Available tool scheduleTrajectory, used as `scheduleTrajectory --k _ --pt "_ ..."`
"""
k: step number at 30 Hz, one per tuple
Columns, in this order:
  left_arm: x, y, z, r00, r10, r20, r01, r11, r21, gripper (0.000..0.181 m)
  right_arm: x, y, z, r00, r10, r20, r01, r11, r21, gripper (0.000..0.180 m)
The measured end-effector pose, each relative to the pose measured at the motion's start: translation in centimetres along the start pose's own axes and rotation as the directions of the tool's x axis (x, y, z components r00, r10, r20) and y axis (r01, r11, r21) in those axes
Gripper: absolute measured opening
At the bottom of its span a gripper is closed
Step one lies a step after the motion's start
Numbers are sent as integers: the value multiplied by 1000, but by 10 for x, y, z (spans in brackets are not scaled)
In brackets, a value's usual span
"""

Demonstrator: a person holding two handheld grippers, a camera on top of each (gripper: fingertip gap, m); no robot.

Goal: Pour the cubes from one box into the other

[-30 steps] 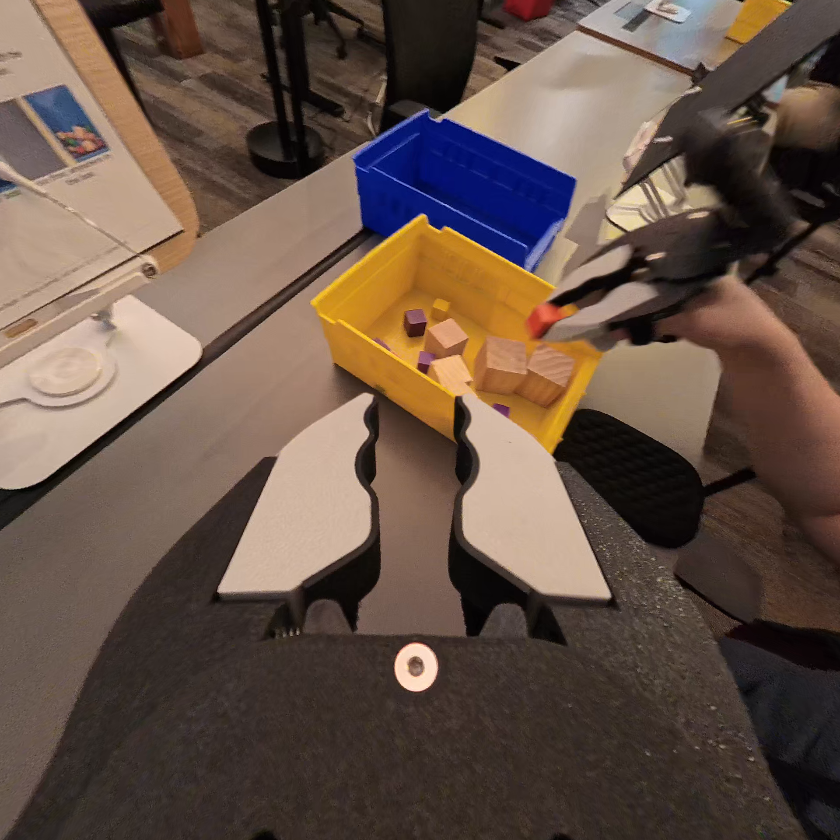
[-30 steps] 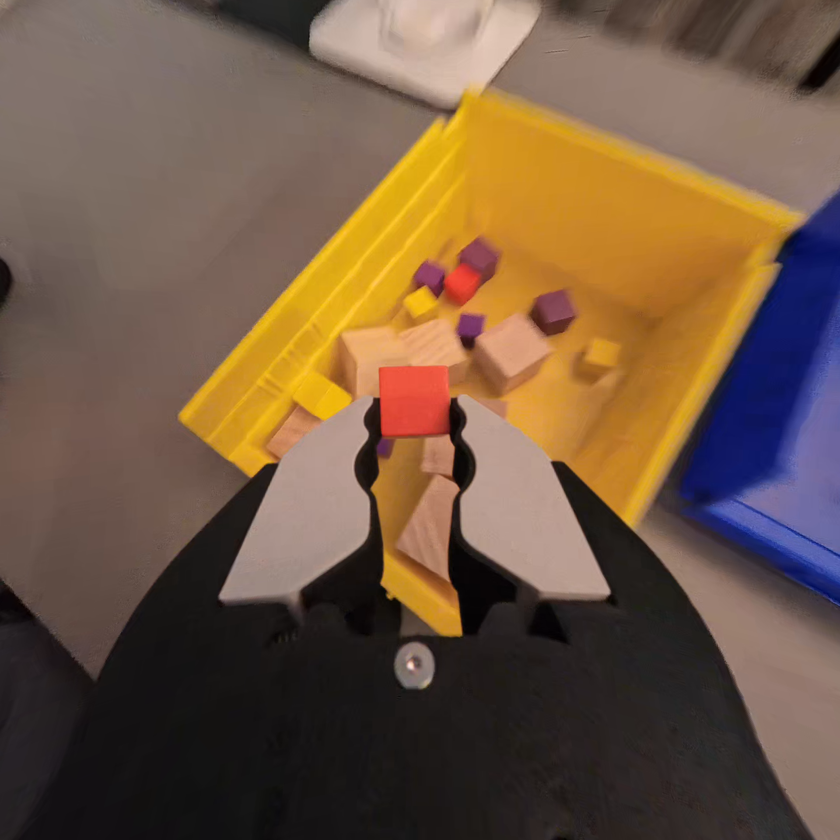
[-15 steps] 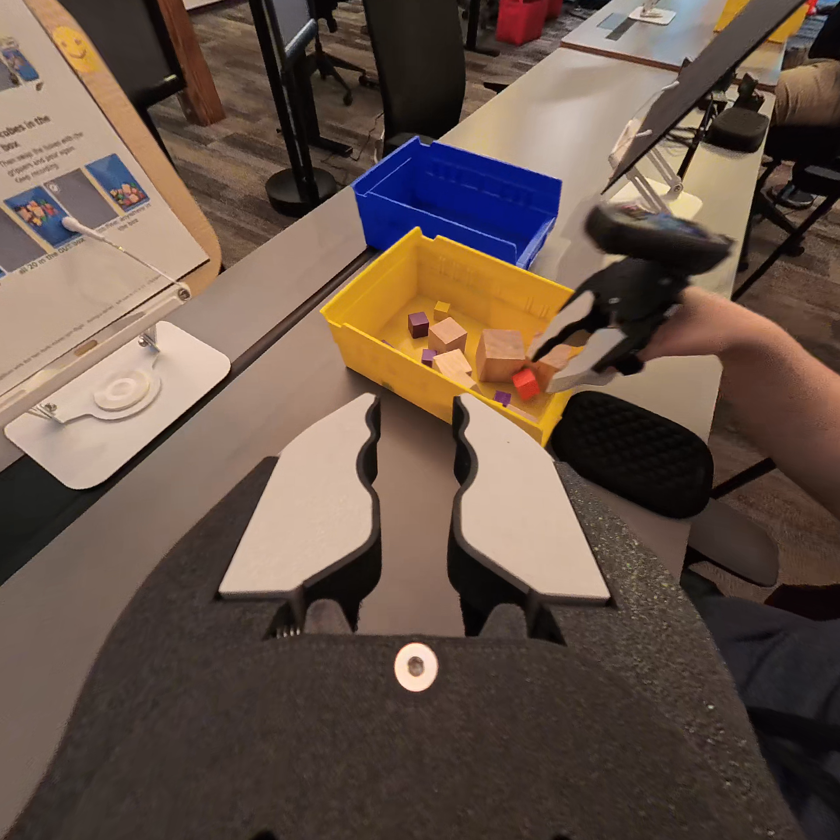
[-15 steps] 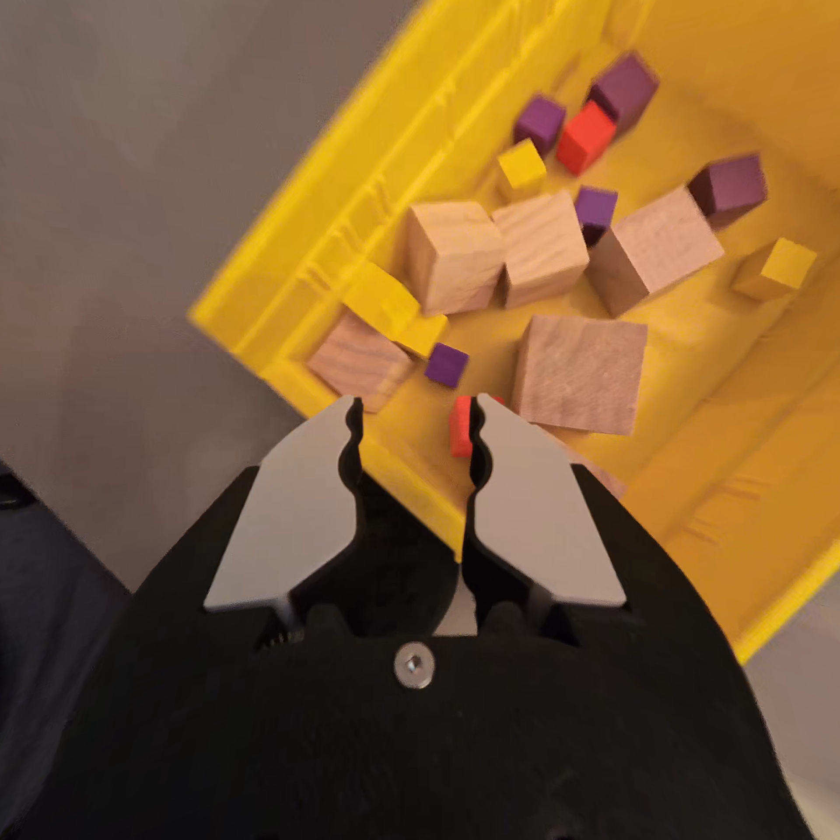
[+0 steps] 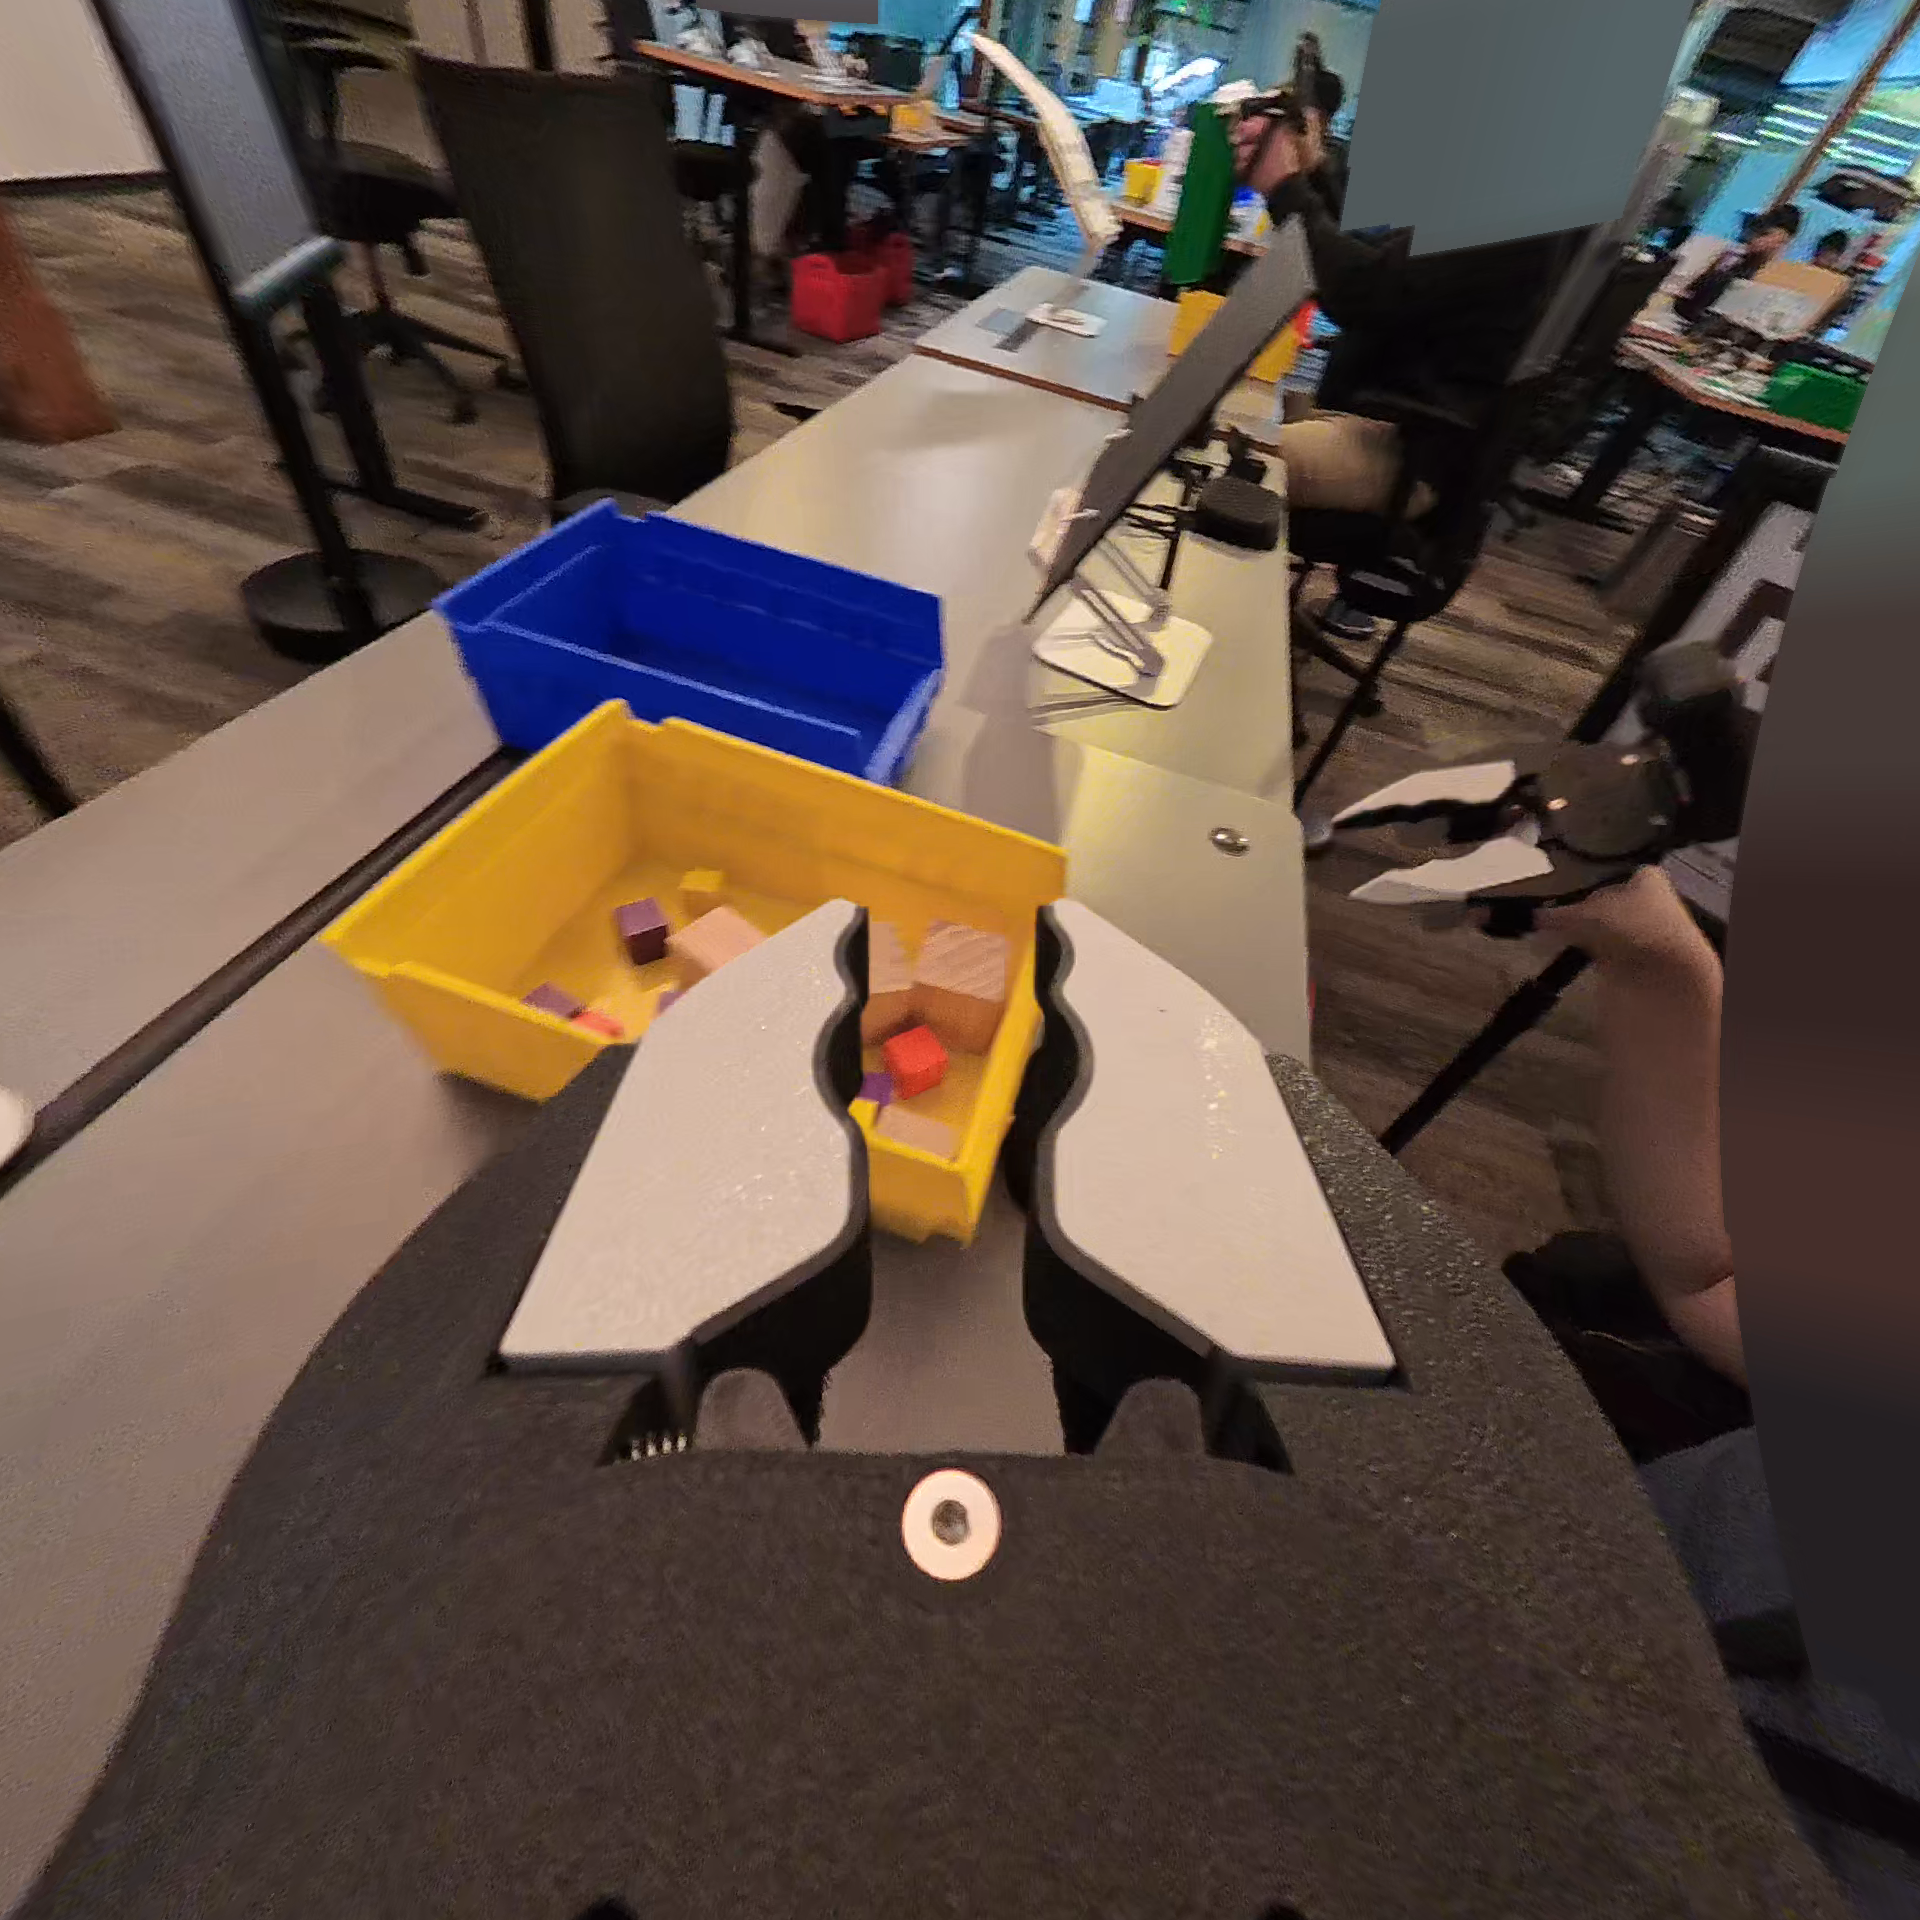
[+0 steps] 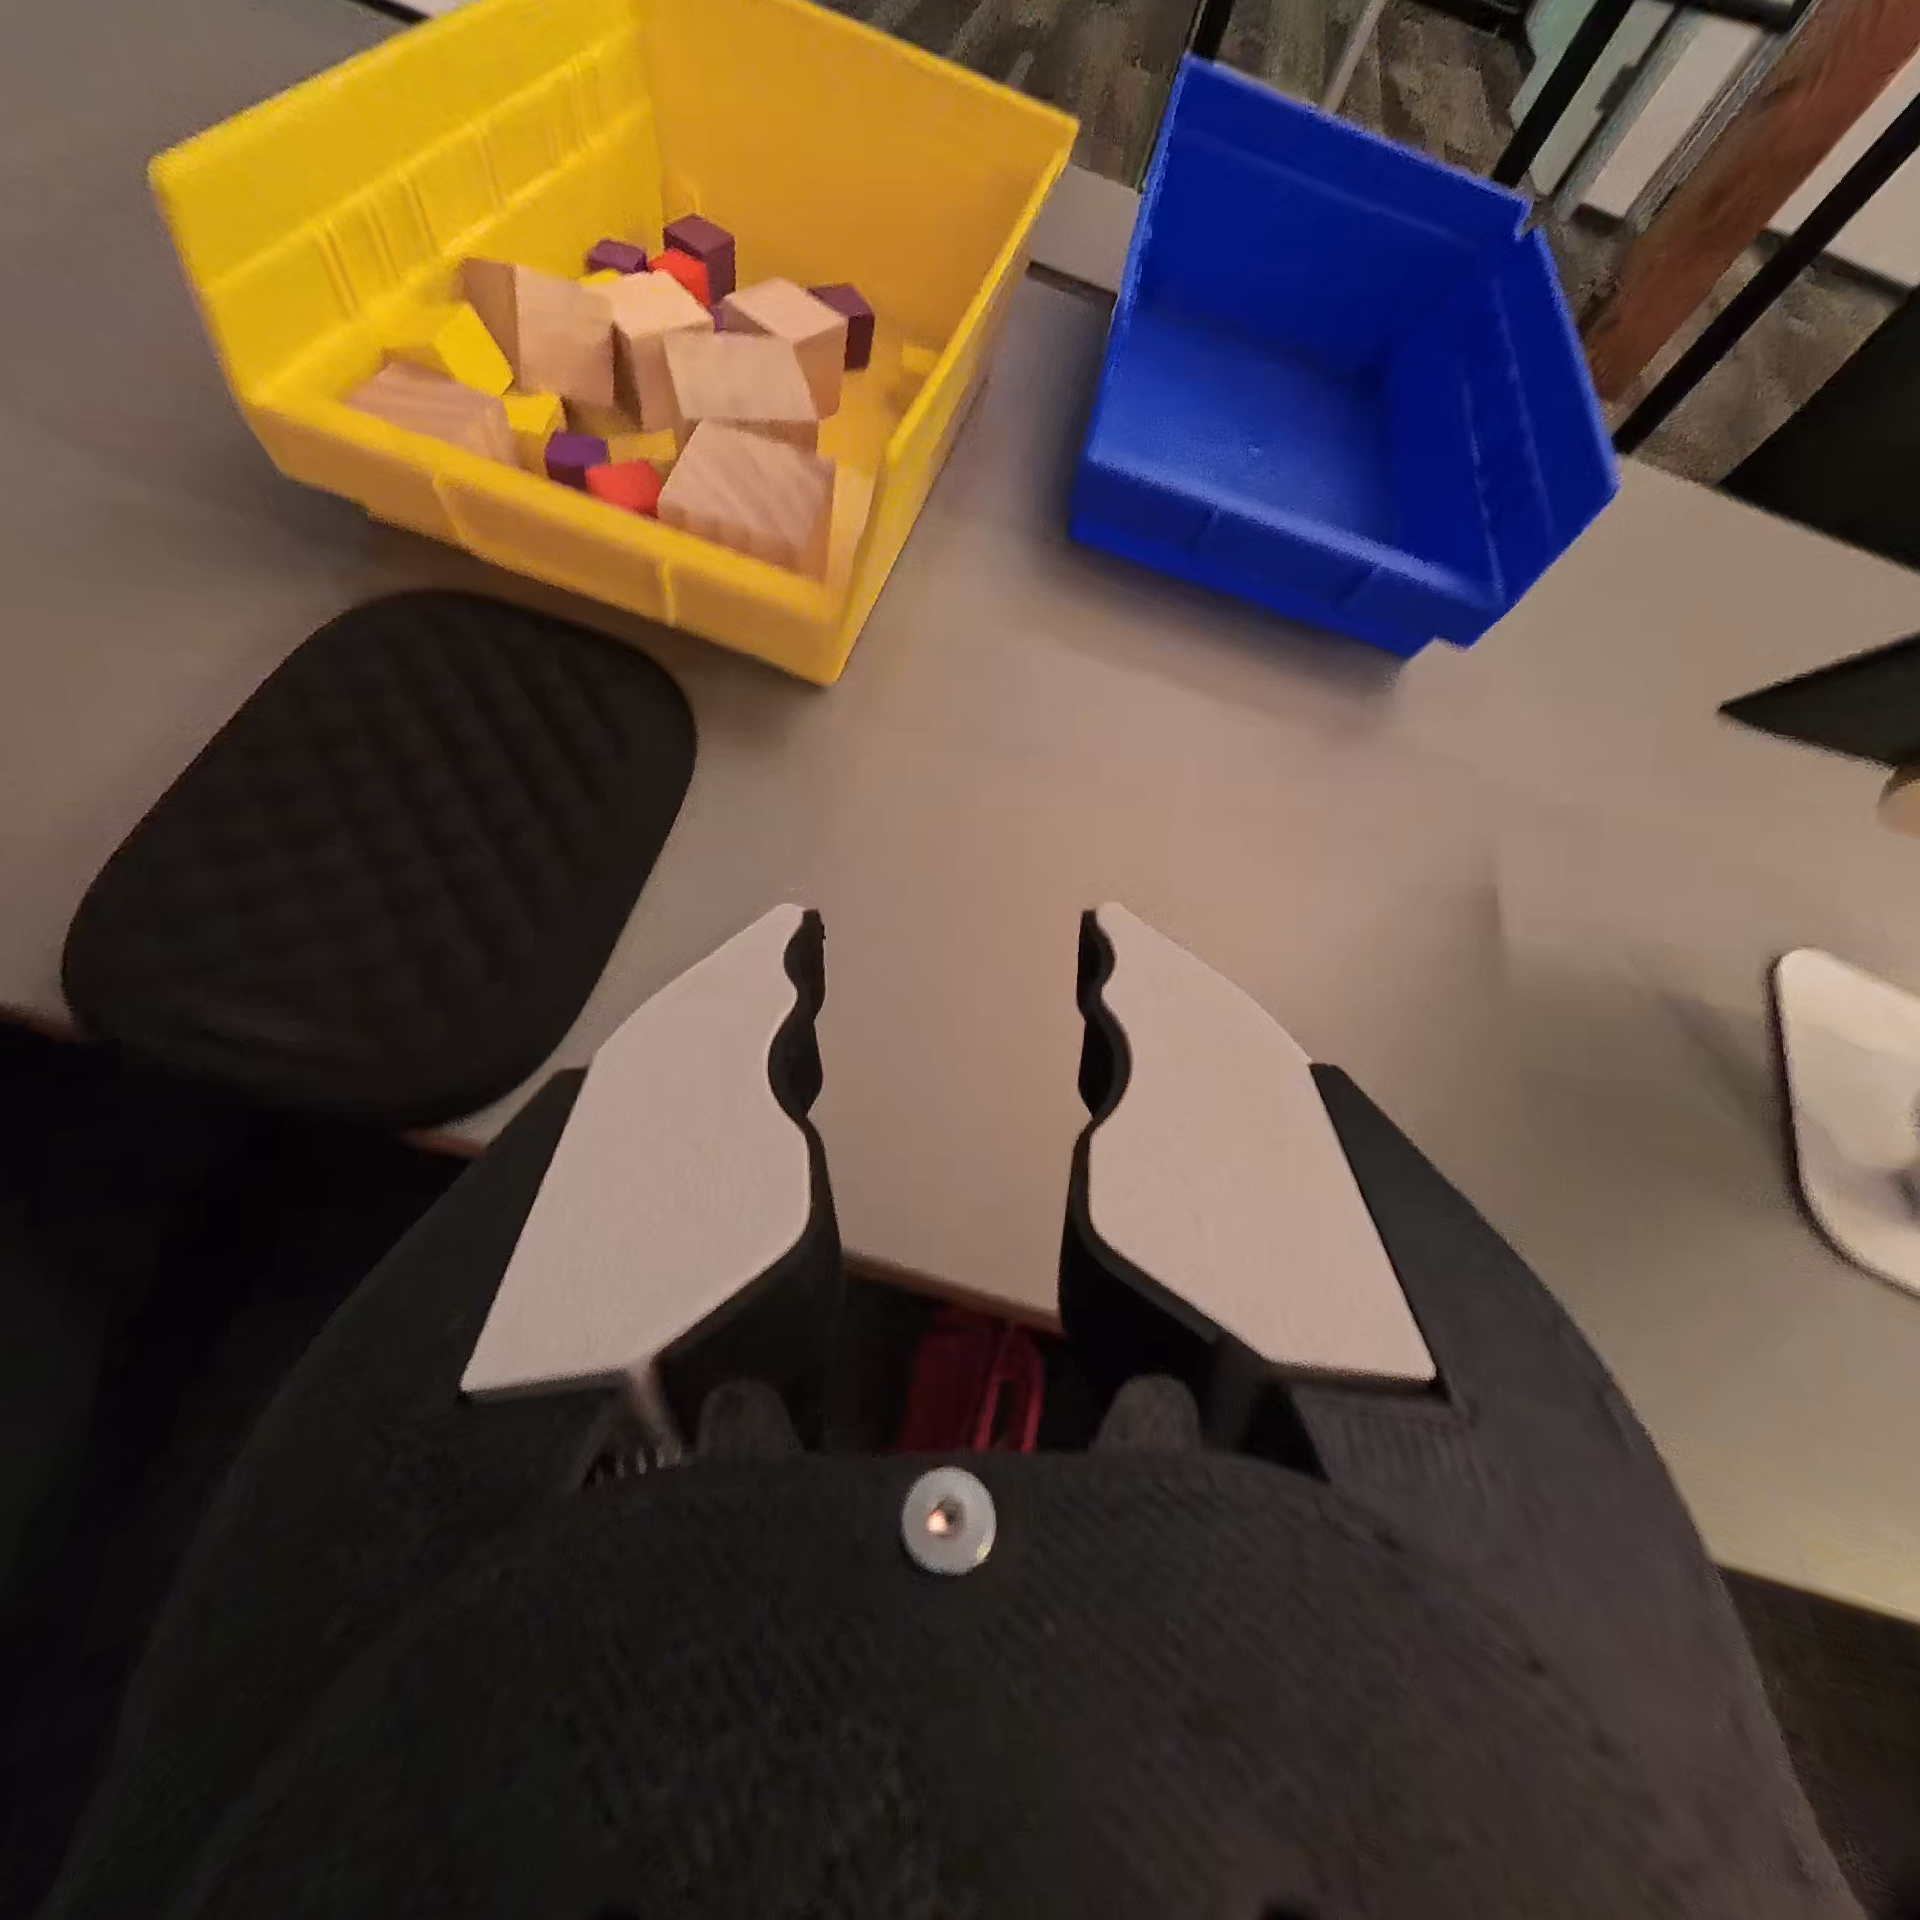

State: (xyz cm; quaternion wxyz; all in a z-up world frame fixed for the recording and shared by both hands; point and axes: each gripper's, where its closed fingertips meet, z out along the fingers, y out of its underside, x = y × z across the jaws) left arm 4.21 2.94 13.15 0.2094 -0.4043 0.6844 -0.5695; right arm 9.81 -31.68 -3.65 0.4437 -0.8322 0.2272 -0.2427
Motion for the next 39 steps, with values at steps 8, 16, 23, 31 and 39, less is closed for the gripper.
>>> scheduleTrajectory --k 8,16,23,31,39 --pt "56 37 48 990 131 56 -133 991 33 31 -21 111 -75 995 95 -26 -96 995 -25 48" --pt "50 84 46 981 14 191 -43 988 146 33 -54 233 -57 961 275 10 -275 961 -35 46" --pt "16 141 15 923 27 384 -83 988 130 34 -78 371 56 892 442 -98 -447 894 -31 44" --pt "-25 157 14 830 59 555 -155 980 128 42 -141 518 165 928 352 -122 -371 899 -232 37" --pt "-29 156 22 696 188 693 -394 907 149 49 -189 586 231 905 423 -47 -408 833 -374 38"
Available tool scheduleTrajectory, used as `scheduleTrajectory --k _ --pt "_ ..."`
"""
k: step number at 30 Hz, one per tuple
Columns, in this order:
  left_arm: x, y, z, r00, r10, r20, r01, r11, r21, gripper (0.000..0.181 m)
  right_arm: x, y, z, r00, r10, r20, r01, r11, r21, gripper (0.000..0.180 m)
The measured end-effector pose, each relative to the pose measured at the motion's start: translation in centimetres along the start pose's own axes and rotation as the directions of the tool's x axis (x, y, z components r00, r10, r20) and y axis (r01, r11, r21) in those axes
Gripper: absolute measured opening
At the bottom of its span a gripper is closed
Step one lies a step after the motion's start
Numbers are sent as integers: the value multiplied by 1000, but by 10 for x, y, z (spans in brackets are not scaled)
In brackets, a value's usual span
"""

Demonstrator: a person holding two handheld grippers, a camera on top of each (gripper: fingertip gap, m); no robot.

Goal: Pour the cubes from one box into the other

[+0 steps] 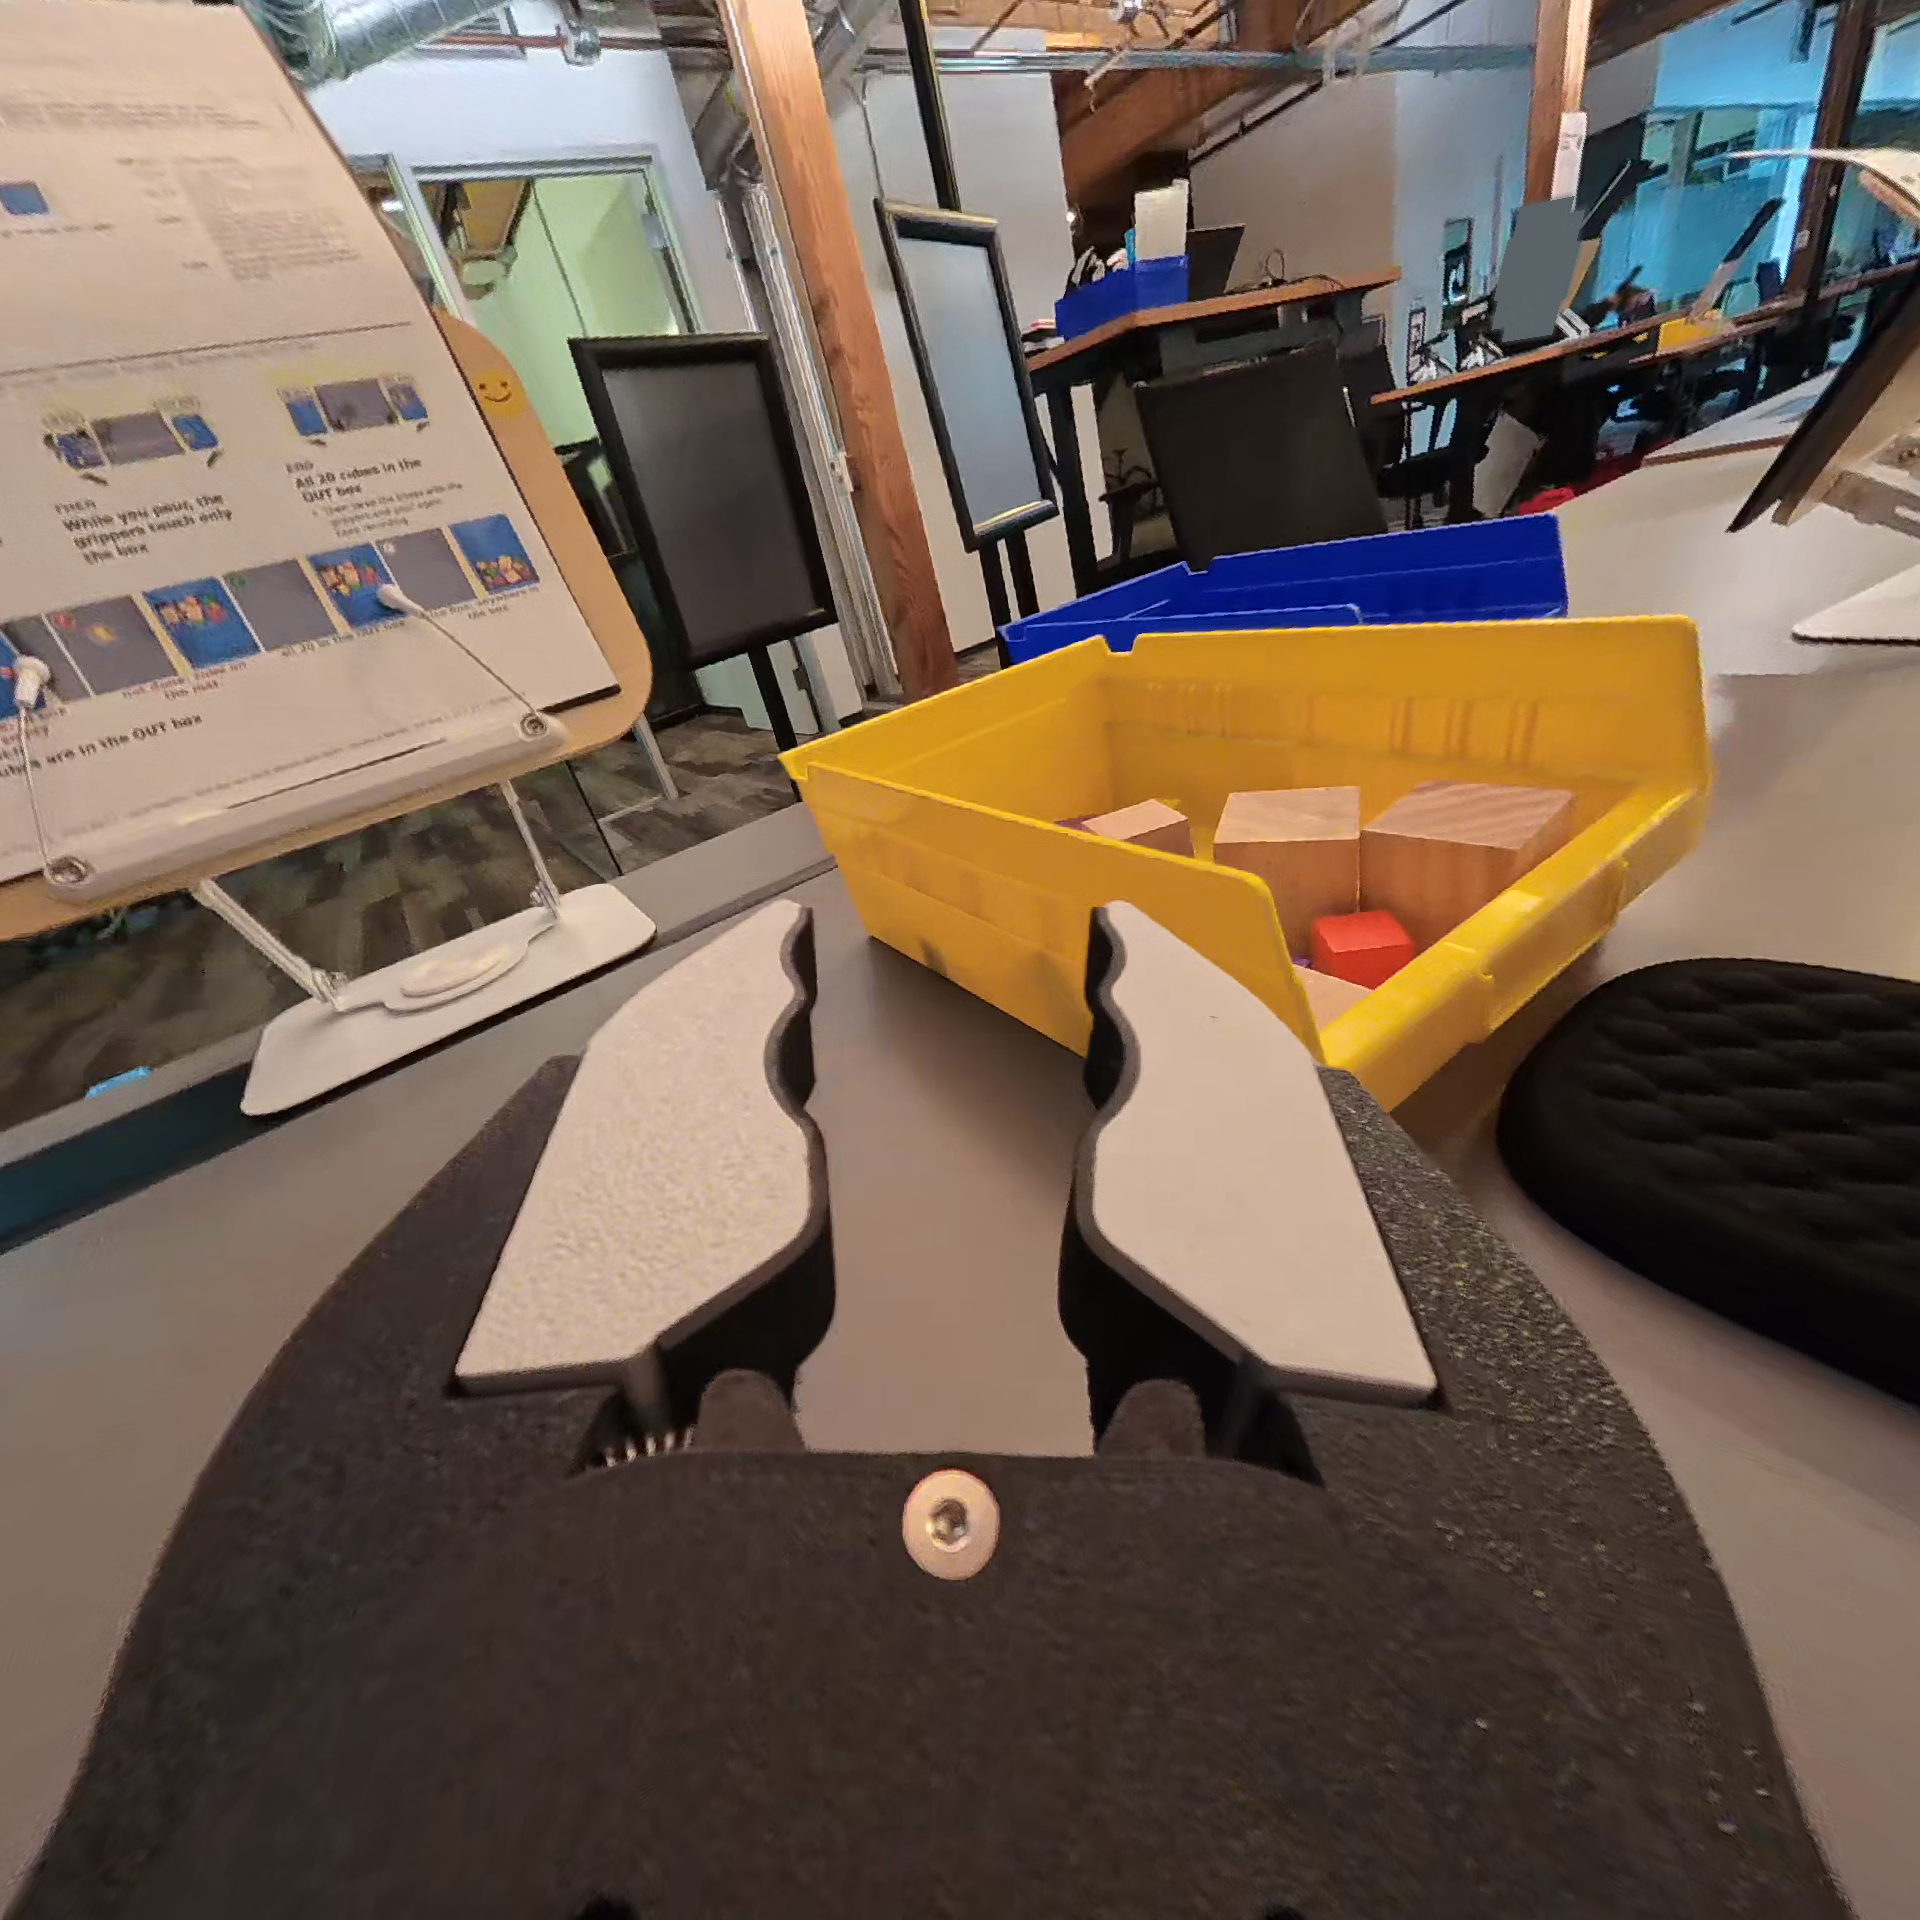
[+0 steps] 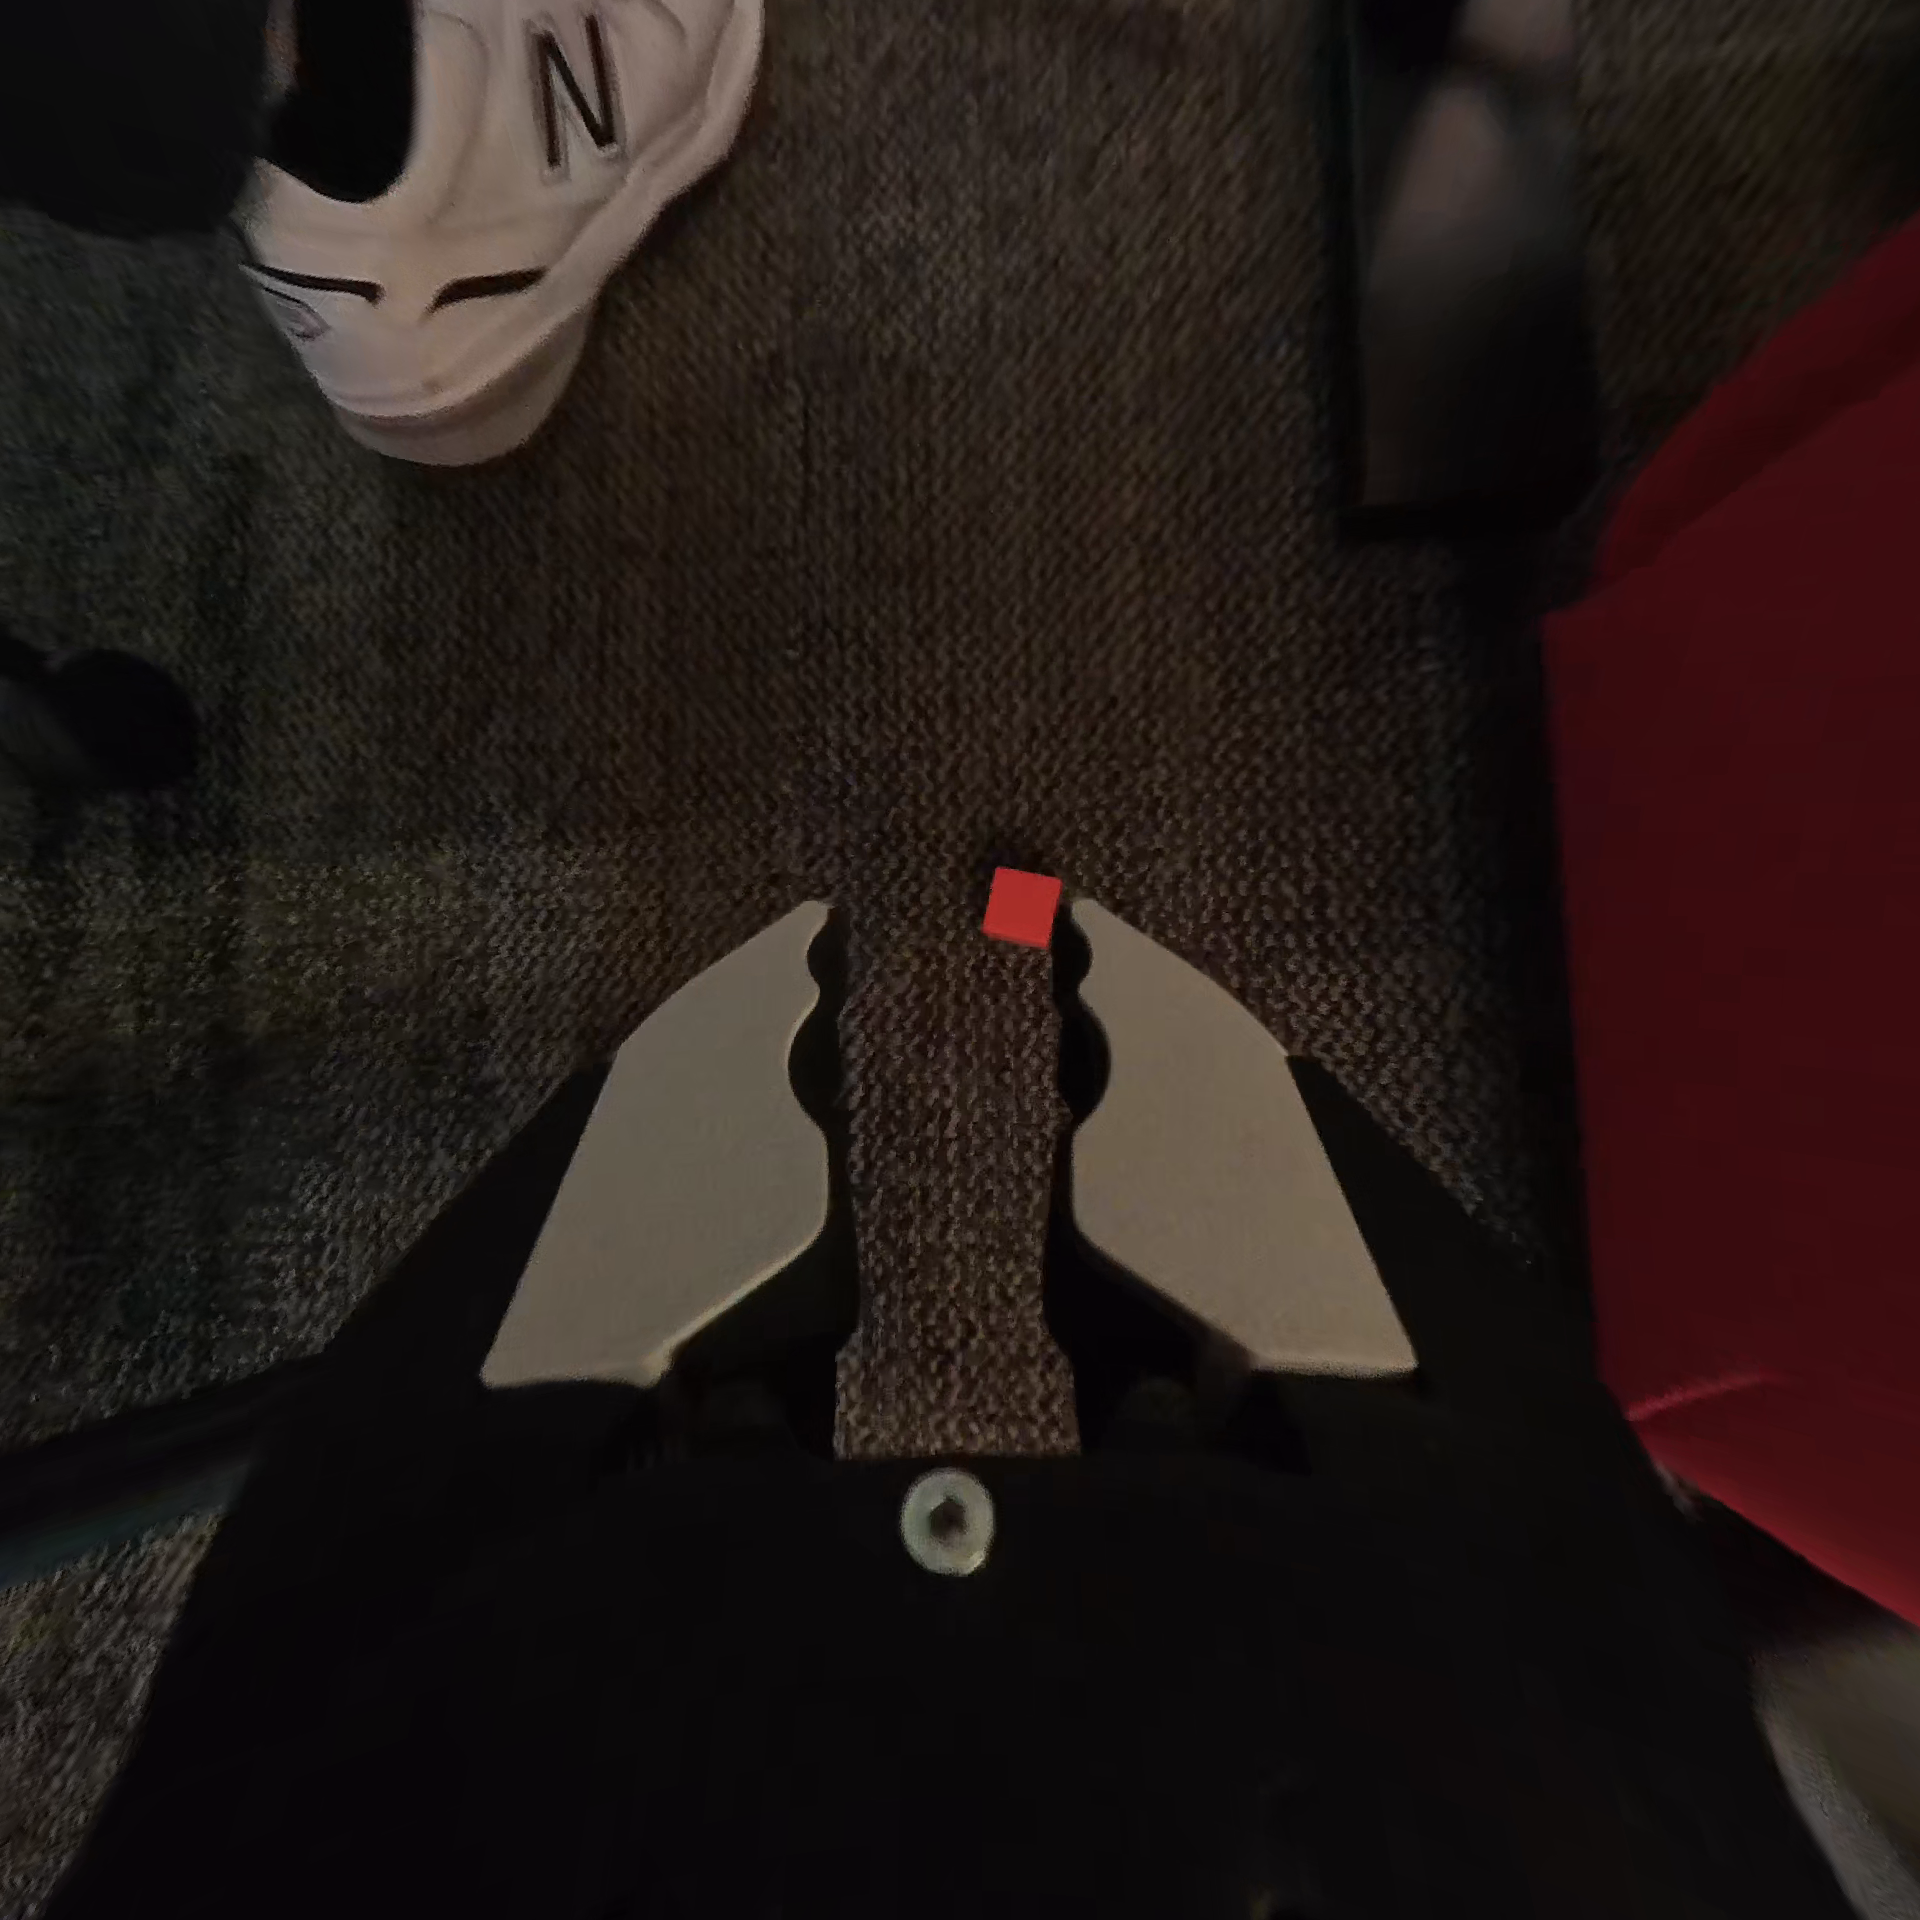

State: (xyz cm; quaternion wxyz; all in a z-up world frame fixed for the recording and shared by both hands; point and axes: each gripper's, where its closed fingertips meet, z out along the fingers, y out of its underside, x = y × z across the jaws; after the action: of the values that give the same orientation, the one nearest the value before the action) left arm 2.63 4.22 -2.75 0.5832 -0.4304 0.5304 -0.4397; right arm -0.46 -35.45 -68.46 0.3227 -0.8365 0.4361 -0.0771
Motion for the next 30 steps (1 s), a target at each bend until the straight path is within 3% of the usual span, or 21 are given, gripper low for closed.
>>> scheduleTrajectory --k 8,21,30 --pt "8 19 8 1000 -25 8 25 998 -52 52 52 21 60 966 227 -125 -229 973 -6 39" --pt "5 26 14 998 39 40 -35 995 -95 51 36 62 104 892 421 -165 -432 901 -33 41" --pt "0 27 15 998 17 54 -12 996 -94 50 23 77 131 925 355 -139 -376 908 -184 38"
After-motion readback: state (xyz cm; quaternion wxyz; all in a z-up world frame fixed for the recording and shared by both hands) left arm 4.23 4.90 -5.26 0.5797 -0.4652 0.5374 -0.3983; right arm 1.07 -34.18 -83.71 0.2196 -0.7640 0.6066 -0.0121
